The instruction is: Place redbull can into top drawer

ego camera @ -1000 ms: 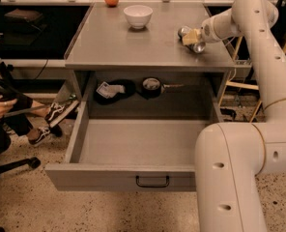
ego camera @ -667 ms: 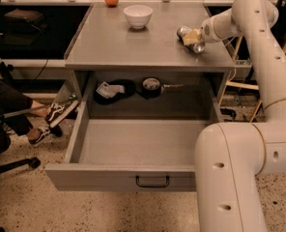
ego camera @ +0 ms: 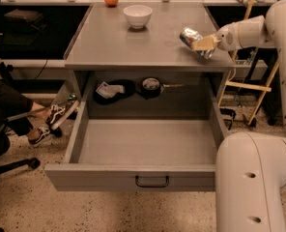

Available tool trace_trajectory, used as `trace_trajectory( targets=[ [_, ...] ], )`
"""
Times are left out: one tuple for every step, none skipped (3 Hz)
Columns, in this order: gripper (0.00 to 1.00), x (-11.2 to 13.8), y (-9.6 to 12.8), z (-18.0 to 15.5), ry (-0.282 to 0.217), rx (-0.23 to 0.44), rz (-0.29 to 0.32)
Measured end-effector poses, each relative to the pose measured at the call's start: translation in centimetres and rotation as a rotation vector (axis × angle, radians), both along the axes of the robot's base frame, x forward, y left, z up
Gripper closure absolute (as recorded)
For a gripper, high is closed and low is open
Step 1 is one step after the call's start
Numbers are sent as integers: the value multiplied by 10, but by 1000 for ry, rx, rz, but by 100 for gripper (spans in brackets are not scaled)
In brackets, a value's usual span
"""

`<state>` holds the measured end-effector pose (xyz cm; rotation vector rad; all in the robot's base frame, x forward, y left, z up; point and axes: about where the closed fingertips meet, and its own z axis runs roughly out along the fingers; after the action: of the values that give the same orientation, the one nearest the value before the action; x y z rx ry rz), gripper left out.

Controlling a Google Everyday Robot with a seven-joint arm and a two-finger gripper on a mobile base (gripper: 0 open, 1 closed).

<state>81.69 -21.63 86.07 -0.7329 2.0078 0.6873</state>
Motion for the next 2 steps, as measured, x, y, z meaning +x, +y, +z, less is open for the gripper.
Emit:
trace_trajectory(
  targets=[
    [100, -74, -24, 27, -81, 60, 214],
    [100, -95, -21, 18, -98, 20, 321]
  ],
)
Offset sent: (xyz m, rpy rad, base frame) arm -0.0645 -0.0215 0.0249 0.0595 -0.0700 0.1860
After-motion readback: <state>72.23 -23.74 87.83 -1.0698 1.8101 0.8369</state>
